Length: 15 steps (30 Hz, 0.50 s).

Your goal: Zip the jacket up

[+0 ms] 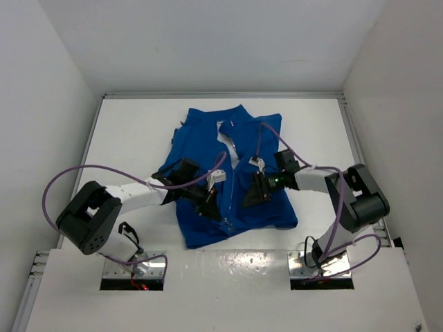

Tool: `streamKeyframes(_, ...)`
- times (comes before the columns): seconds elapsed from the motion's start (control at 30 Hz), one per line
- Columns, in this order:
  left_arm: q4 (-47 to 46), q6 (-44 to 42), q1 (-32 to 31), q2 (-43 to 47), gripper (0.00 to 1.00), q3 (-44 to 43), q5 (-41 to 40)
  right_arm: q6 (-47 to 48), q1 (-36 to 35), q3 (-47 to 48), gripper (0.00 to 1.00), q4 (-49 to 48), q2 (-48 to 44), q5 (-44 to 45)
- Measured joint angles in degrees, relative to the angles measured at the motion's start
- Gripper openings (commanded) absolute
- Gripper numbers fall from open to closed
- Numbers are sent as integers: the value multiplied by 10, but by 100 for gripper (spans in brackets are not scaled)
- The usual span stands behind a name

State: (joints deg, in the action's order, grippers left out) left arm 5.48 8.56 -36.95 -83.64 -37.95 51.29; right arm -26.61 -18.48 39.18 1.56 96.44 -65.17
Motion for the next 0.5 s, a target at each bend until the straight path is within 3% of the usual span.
streamKeyframes(0.17, -24, 31, 25, -6, 0, 5, 28, -5, -51, -71, 50, 3, -38, -23)
streamKeyframes(0.5, -70, 77, 36, -27, 0, 7, 85, -43, -64, -111, 55, -159, -49, -9)
